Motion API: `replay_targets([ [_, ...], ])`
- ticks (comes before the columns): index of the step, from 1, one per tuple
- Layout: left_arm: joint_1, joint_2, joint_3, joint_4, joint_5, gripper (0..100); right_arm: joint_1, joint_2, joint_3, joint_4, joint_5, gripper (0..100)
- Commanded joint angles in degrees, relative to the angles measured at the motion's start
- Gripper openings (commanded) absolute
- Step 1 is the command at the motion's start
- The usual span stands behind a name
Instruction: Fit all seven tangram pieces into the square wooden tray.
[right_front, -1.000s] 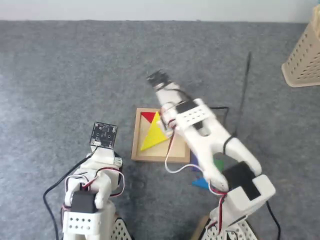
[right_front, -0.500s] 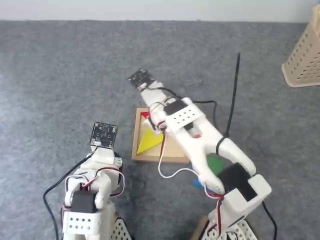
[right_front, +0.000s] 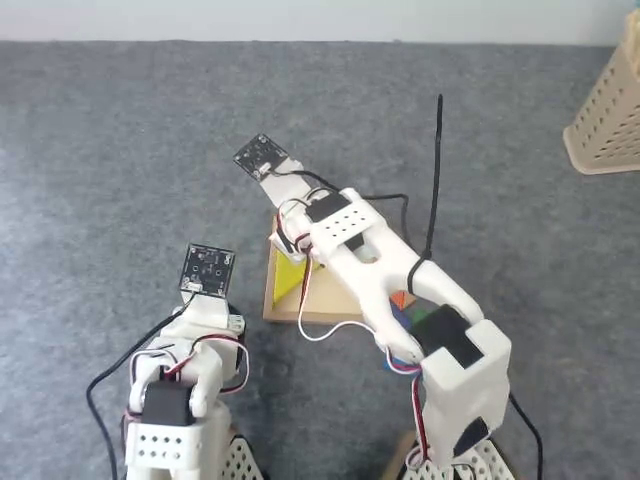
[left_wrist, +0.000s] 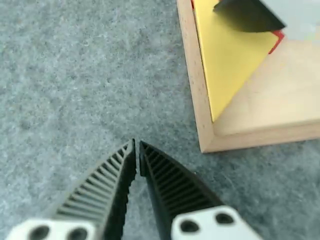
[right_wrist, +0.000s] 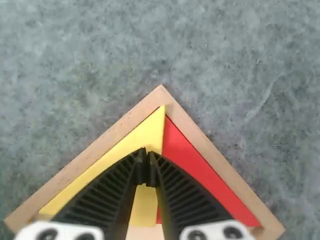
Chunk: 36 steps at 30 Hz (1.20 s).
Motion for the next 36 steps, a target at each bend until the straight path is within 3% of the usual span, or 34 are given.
replay_targets([
  [1,-0.18,-1.23,-1.10,0.35,0.35,1,-0.40,0.66,-1.32,-0.22,1.41,0.6],
  [15,-0.18,-1.23,-1.10,0.35,0.35,1,-4.18,0.66,-0.88,5.41,1.41,0.6],
  [21,-0.18,-1.23,-1.10,0.35,0.35,1,-1.63,-2.77,-1.05,7.34,1.41,0.6],
  [31,-0.18,-1.23,-1.10,0.35,0.35,1,7.34,-19.65,-0.35,20.09,1.23,0.6],
  [36,-0.18,-1.23,-1.10,0.35,0.35,1,4.53,-19.38,5.63,17.89,1.32,0.6],
])
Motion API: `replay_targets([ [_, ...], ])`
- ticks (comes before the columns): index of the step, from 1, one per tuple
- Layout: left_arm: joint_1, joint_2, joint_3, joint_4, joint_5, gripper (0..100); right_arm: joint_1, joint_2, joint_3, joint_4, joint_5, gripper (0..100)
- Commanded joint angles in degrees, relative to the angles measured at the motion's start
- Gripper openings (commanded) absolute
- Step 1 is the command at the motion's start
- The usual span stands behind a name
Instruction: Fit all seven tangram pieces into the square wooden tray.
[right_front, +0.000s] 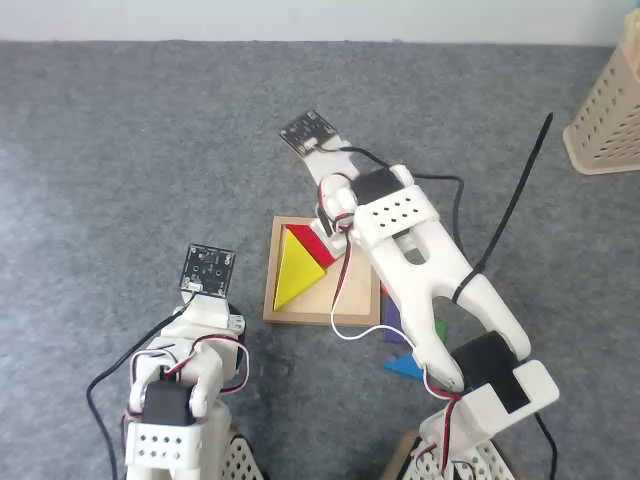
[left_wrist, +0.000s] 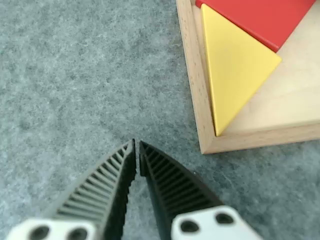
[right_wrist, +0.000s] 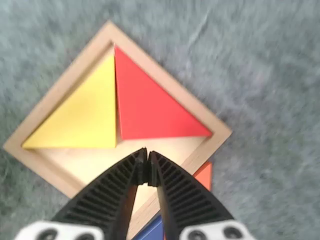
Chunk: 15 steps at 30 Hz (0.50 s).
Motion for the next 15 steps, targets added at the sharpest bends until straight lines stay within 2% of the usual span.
replay_targets([
  [1,-0.26,-1.23,-1.10,0.35,0.35,1,-3.21,-2.95,3.43,-3.21,1.32,0.6],
  [5,-0.26,-1.23,-1.10,0.35,0.35,1,-6.81,-0.48,5.89,-7.69,1.32,0.6],
  [15,-0.26,-1.23,-1.10,0.35,0.35,1,-6.73,9.27,0.18,-9.27,1.32,0.6],
])
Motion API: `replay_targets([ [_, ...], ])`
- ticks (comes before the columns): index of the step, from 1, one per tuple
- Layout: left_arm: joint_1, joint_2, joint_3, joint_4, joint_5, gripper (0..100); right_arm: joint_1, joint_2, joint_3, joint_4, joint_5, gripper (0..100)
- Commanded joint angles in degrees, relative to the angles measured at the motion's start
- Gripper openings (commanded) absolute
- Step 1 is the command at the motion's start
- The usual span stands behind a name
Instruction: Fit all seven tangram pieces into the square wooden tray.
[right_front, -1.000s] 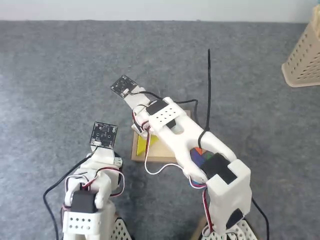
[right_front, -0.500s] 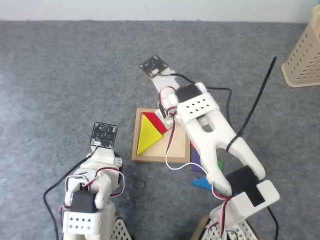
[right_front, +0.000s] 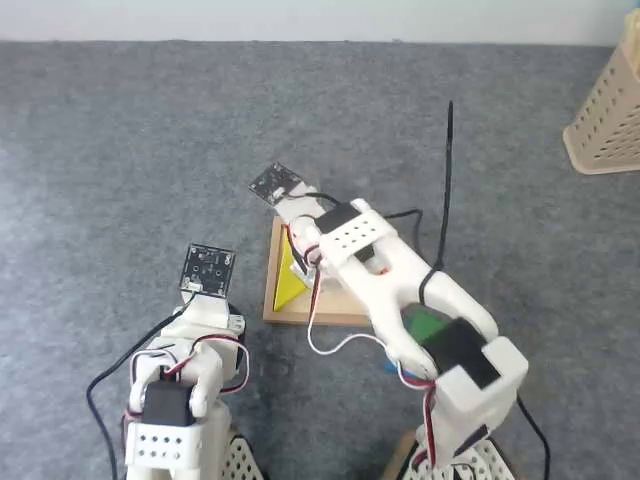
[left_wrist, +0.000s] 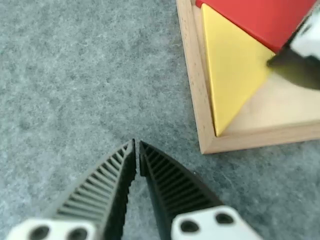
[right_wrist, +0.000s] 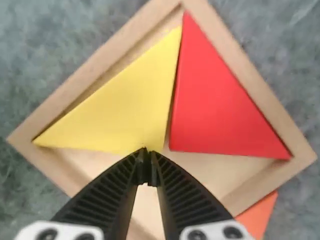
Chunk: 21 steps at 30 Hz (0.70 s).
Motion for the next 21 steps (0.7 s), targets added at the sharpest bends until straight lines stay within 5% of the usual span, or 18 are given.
replay_targets([
  [1,-0.26,-1.23,-1.10,0.35,0.35,1,-0.13,0.40,-4.66,-0.66,1.32,0.6],
  [12,-0.26,-1.23,-1.10,0.35,0.35,1,-0.13,-0.66,-6.68,1.27,1.23,0.6],
  [21,-0.26,-1.23,-1.10,0.35,0.35,1,2.86,-21.05,-2.99,9.98,1.23,0.6],
])
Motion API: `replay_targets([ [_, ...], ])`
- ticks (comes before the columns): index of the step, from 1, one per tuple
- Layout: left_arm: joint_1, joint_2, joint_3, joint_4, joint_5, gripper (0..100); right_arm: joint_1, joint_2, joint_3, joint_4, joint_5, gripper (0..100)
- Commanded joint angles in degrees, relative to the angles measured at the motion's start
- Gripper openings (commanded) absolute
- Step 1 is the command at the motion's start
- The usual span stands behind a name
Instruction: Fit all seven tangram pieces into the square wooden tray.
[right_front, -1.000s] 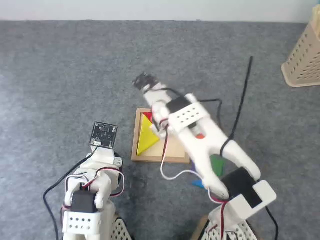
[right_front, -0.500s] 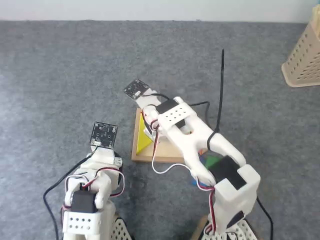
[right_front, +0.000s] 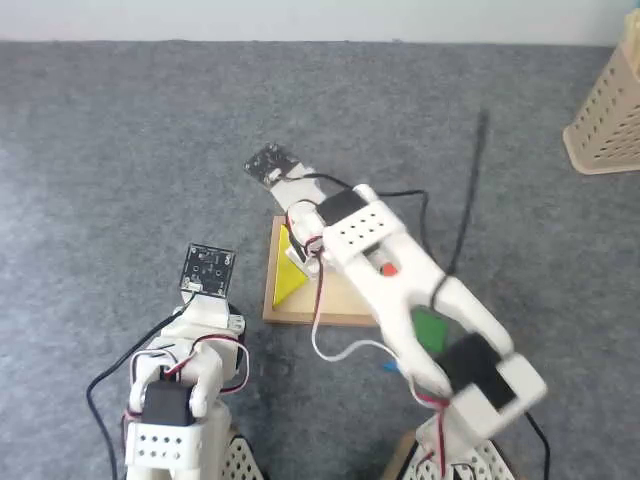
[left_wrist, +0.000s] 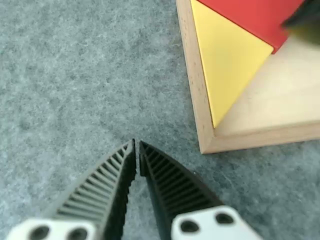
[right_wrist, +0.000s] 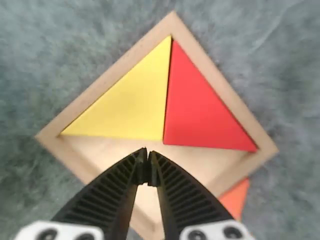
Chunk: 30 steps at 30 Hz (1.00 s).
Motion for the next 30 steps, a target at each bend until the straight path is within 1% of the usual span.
replay_targets([
  [1,-0.26,-1.23,-1.10,0.35,0.35,1,3.82,-11.38,1.93,2.24,1.14,0.6],
  [9,-0.26,-1.23,-1.10,0.35,0.35,1,17.63,-25.63,14.15,5.76,0.79,0.6],
  [12,-0.26,-1.23,-1.10,0.35,0.35,1,22.20,-27.82,17.67,7.60,0.70,0.6],
  [16,-0.26,-1.23,-1.10,0.35,0.35,1,27.65,-27.03,18.81,10.33,1.32,0.6],
  [19,-0.26,-1.23,-1.10,0.35,0.35,1,28.26,-24.13,18.55,11.91,3.52,1.3],
  [24,-0.26,-1.23,-1.10,0.35,0.35,1,28.18,-18.86,18.81,12.18,3.52,11.3],
  [27,-0.26,-1.23,-1.10,0.35,0.35,1,28.18,-17.45,21.19,11.82,3.60,11.1],
  [30,-0.26,-1.23,-1.10,0.35,0.35,1,26.51,-16.84,24.26,6.73,3.60,10.9],
])
